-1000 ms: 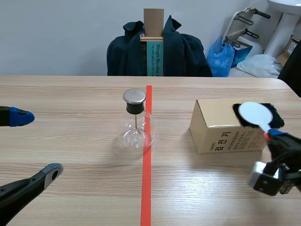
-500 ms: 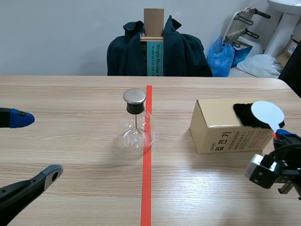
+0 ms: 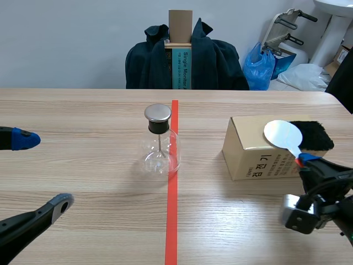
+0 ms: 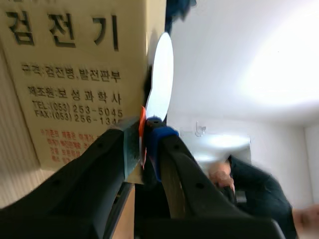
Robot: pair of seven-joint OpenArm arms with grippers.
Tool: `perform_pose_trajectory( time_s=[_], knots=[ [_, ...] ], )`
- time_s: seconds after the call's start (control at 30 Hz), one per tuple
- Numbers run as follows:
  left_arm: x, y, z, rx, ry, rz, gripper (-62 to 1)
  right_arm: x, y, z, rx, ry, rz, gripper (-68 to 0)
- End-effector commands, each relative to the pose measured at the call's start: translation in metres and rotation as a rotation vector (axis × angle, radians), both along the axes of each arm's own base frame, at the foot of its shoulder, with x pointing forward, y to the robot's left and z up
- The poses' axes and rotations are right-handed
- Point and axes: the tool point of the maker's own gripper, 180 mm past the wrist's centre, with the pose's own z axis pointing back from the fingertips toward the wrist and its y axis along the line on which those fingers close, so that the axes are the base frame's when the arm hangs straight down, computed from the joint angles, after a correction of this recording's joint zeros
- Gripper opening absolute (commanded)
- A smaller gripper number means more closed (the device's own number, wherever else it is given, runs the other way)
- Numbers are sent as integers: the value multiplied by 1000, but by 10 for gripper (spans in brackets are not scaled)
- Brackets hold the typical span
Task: Do the electroscope experiment.
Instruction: 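Rub the plate on the fur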
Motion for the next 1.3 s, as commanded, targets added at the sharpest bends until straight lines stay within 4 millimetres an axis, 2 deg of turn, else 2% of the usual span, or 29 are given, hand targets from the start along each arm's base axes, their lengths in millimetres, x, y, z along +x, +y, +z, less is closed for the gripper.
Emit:
perform_pose_trajectory(
  time_s=[0.0,0.03,0.17,0.2,0.3,0.33,0.47,0.5,0.6,0.63,0.77,0.8,0.9,0.93,1.1,1.27],
  knots=[
    [2,-3,7,-28,-21,-1,14,7,-30,14,-9,-44,-135,-669],
    [2,-3,7,-28,-21,-1,14,7,-32,13,-13,-33,-134,-669],
    [2,-3,7,-27,-21,-1,14,1,13,7,2,0,113,-669],
    [2,-3,7,-27,-21,-1,14,2,11,7,6,-3,89,-669],
    [2,-3,7,-27,-21,-1,14,7,-33,10,-3,-23,-168,-669],
    [2,-3,7,-27,-21,-1,14,6,-36,7,-6,-5,-176,-669],
    [3,-3,7,-28,-21,-1,14,2,8,0,7,44,81,-669],
    [3,-3,7,-28,-21,-1,14,4,8,2,10,36,70,-669],
    [2,-3,7,-27,-21,-1,14,8,-35,7,-7,-2,-175,-669],
    [2,-3,7,-27,-21,-1,14,8,-39,5,-12,11,-191,-669],
    [2,-3,7,-27,-21,-1,14,4,5,2,0,34,55,-669],
    [2,-3,7,-27,-21,-1,14,7,3,5,3,19,32,-669],
    [2,-3,7,-27,-21,-1,14,10,-39,7,-13,2,-196,-669],
    [2,-3,7,-27,-21,-1,14,9,-42,3,-17,29,-200,-669],
    [2,-3,7,-27,-21,-1,14,7,-3,-1,3,62,29,-669],
    [2,-3,6,-24,-18,0,14,7,0,-1,7,60,40,-669]
  ],
)
